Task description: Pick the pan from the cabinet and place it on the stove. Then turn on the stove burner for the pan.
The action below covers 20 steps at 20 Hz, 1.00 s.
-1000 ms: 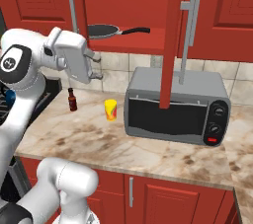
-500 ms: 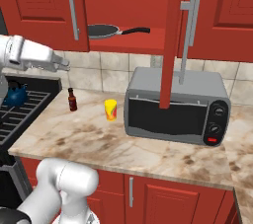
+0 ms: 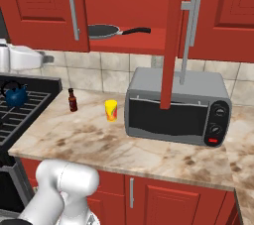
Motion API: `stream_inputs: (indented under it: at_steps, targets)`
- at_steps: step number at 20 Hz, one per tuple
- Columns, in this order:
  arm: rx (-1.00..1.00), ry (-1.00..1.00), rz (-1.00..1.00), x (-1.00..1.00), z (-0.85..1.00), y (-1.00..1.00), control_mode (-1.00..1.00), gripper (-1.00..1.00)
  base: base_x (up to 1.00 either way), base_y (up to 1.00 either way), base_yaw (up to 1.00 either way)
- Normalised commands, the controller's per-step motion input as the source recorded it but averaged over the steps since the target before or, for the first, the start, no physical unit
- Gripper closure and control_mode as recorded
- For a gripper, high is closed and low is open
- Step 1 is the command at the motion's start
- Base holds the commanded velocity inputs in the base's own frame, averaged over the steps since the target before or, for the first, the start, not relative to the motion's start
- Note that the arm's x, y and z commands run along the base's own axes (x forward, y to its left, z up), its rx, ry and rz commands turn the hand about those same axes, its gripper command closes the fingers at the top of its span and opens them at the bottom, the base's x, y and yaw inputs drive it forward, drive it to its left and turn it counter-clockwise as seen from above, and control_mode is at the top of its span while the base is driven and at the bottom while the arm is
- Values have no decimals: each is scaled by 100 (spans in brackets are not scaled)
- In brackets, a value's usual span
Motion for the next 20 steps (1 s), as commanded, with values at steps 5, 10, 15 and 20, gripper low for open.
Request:
stream_inputs:
  at_steps: [5,10,15,20]
  targets:
    - [10,-41,34,49,1,35,-100,-100,0,0,0]
    - [0,-21,10,21,0,23,-100,-100,0,0,0]
    - [-1,-3,1,27,0,6,-100,-100,0,0,0]
    - [0,-5,10,47,3,0,-100,-100,0,0,0]
